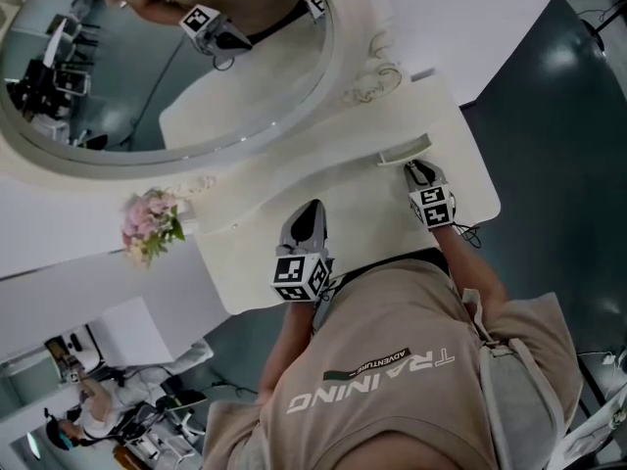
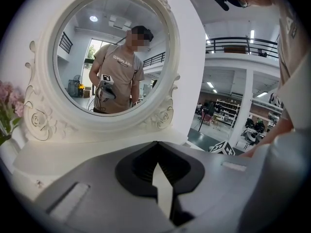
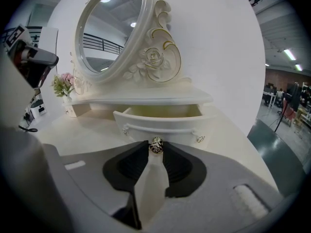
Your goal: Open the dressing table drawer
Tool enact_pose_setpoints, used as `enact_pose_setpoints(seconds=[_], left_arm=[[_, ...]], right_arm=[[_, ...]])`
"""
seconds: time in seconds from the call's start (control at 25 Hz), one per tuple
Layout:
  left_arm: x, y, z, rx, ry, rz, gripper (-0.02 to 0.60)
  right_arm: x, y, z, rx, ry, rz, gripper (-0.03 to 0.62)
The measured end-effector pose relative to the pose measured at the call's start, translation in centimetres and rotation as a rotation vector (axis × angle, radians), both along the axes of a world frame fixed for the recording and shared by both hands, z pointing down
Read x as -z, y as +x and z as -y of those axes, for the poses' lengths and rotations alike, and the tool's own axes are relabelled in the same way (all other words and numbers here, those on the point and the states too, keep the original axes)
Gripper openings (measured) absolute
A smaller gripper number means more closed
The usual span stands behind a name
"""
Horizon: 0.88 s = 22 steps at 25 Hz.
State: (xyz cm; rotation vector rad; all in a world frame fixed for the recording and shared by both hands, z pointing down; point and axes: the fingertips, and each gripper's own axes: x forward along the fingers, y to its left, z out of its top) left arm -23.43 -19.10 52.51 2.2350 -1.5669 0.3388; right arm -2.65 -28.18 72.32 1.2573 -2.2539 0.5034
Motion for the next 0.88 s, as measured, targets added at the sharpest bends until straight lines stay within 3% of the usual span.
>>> enact_pose_setpoints(seconds=[0.88], left_arm=[[0.2,0.0,-0.7,-0.003,0.021,-0.019,0.018]], right_arm=[[1.7,0.8,-2.2,0.028,0.013,-0.03,0.104]])
